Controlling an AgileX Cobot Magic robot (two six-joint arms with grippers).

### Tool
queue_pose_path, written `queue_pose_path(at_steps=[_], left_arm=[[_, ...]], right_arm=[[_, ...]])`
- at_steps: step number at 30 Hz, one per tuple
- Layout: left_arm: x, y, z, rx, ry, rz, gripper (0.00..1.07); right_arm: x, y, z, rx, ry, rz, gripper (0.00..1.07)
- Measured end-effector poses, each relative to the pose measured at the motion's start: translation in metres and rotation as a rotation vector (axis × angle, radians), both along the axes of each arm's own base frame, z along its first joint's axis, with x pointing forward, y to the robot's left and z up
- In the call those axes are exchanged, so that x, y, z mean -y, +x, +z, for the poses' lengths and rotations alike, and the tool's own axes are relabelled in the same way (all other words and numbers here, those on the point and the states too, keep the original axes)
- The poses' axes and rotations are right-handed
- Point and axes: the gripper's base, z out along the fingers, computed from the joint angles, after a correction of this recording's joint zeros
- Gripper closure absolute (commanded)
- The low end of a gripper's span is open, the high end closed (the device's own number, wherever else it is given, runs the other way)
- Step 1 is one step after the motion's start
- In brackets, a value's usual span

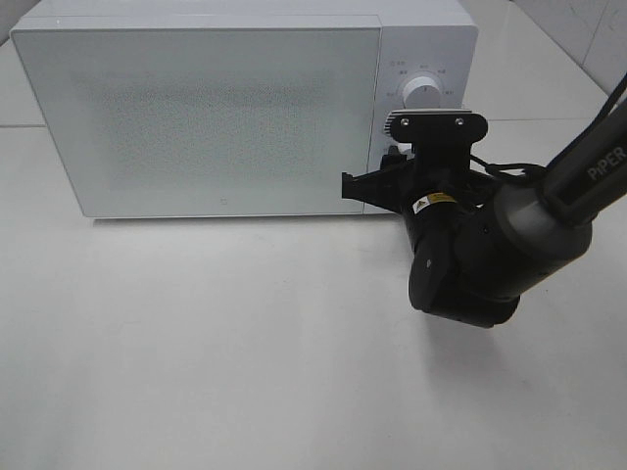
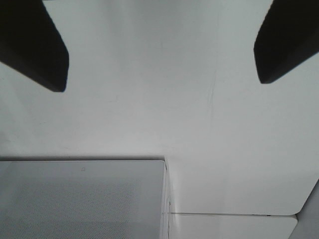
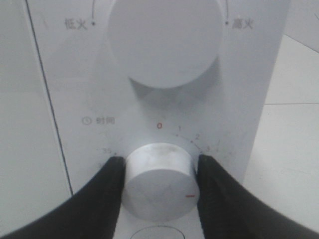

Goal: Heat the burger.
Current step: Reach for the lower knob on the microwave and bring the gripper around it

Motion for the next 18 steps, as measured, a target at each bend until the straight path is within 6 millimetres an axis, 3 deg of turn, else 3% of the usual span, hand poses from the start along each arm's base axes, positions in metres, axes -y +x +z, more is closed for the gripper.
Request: queue_pose_path(at_steps=[18], left_arm=[[0.0000,0.0000,0.0000,0.000,0.000,0.000,0.12]], right_arm=[[0.0000,0.0000,0.0000,0.000,0.000,0.000,0.99]])
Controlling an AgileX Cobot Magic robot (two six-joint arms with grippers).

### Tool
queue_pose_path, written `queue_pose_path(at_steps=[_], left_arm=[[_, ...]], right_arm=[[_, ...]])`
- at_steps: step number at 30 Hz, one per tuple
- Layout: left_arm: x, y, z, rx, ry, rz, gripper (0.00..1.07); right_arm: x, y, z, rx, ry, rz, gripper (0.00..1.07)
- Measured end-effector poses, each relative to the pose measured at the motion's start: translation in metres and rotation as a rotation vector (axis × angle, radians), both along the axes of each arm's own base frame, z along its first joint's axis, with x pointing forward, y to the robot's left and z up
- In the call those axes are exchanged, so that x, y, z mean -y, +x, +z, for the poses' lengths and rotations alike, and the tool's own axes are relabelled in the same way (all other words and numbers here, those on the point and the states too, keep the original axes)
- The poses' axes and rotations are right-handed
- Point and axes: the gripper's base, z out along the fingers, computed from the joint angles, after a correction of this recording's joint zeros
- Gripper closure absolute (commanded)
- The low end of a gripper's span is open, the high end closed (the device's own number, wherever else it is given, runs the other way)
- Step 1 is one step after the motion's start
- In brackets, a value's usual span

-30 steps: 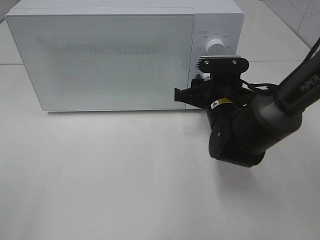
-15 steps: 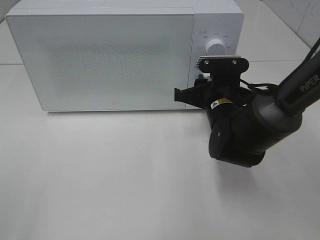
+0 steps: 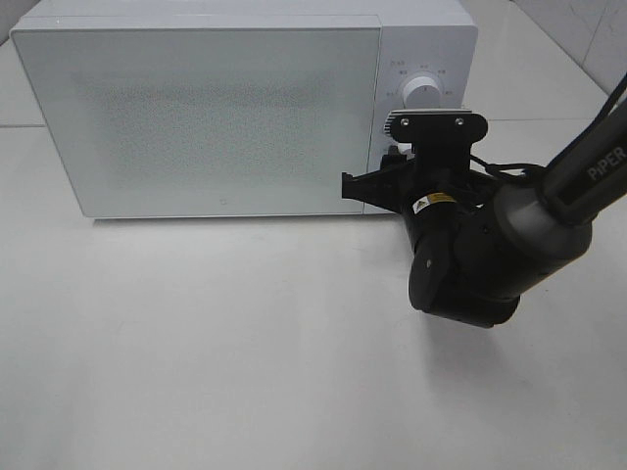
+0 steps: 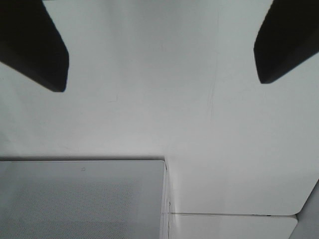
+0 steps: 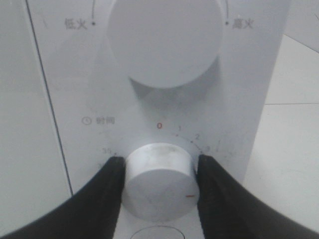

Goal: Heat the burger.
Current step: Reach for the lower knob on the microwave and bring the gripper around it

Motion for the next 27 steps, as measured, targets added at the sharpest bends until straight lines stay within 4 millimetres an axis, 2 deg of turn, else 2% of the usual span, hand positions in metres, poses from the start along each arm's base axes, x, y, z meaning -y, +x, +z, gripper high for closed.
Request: queue_pose_path(at_steps=[12,27], left_arm=[[0.0000,0.0000,0.0000,0.000,0.000,0.000,0.12],[0.0000,0.0000,0.0000,0.000,0.000,0.000,0.12]], right_arm=[[-0.0008,0.0001,0.0002,0.006,0.076,-0.005,0.99],[-0.0009,-0.0005,-0.0005,0.020,0.378,-0.032,0.99]])
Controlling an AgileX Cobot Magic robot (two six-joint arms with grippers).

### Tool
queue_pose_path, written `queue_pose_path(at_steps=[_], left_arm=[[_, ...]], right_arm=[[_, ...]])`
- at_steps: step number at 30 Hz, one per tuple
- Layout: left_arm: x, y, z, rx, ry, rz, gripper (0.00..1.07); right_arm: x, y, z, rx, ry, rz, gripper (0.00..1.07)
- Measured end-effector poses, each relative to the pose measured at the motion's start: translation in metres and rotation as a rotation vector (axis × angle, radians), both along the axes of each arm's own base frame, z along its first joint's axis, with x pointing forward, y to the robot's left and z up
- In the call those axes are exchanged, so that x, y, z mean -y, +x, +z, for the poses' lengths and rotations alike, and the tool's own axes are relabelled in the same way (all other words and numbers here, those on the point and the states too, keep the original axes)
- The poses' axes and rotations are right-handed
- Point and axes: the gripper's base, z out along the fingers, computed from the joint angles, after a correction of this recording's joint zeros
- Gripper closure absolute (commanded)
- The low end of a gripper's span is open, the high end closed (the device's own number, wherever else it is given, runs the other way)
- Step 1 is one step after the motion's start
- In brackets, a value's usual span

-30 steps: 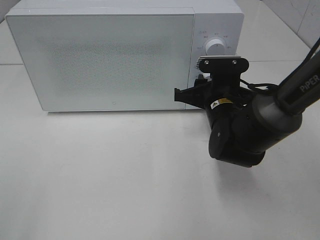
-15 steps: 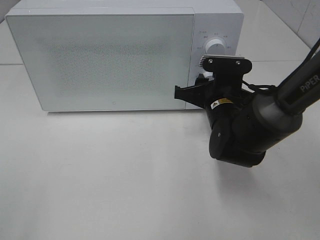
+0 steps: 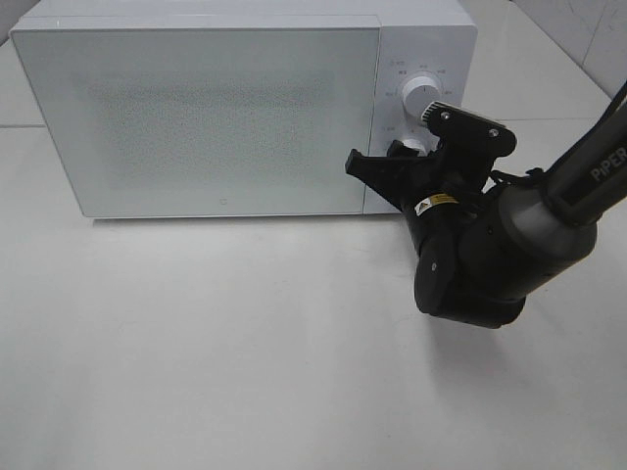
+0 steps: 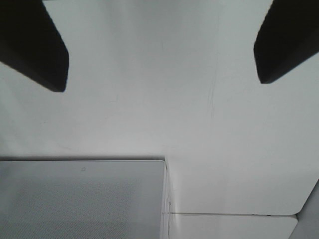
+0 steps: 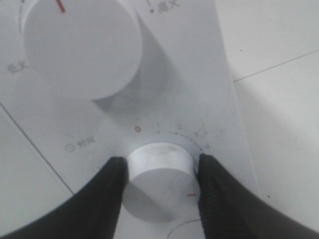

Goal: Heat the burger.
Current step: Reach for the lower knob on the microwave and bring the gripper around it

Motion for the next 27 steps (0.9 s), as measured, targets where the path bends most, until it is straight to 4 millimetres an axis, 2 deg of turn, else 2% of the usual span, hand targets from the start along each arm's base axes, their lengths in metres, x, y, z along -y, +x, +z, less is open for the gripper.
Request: queue_pose_path(at_steps=[27], left_arm=[[0.0000,0.0000,0.0000,0.000,0.000,0.000,0.12]], right_arm=[[0.0008,-0.0002,-0.0005,0.005,0.546,-0.093,0.97]])
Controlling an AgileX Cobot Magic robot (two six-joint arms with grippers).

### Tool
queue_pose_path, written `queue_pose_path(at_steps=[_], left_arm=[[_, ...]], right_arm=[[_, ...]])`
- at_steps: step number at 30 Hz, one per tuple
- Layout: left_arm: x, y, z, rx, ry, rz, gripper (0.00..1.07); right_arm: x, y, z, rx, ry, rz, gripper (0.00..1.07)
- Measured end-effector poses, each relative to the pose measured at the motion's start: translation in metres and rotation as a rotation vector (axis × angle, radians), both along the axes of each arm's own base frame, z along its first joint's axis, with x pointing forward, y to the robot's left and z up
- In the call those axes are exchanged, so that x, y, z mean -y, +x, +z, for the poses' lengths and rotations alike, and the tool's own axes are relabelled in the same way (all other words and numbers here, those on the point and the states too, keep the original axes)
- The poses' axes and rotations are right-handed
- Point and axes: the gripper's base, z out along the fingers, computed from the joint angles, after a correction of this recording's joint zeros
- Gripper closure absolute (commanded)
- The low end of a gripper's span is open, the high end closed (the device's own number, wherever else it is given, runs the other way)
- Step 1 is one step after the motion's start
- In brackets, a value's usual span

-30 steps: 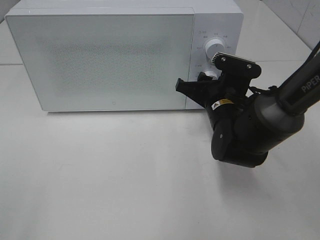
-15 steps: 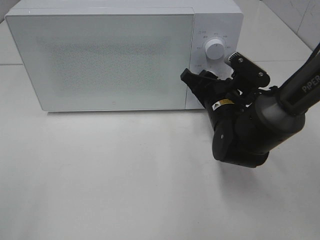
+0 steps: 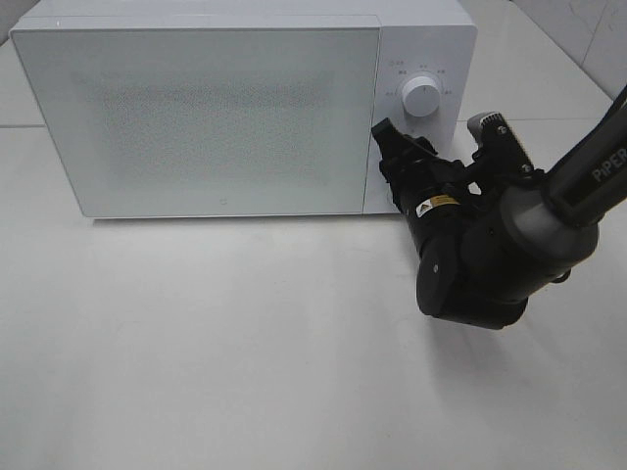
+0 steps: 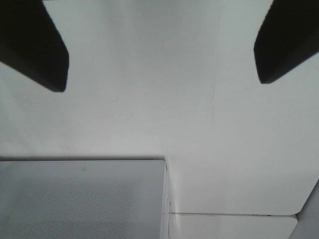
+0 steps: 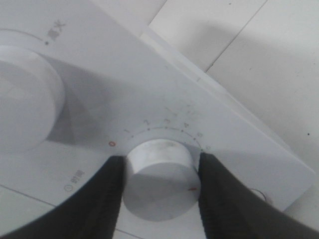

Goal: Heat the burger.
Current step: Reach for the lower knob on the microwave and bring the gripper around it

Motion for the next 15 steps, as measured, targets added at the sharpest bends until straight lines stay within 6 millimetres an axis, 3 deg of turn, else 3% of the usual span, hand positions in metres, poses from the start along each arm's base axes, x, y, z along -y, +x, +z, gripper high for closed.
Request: queue_pose_path(at_steps=[15], left_arm=[[0.0000,0.0000,0.0000,0.000,0.000,0.000,0.12]], right_arm=[[0.0000,0.0000,0.0000,0.002,0.241,-0.043,0.96]])
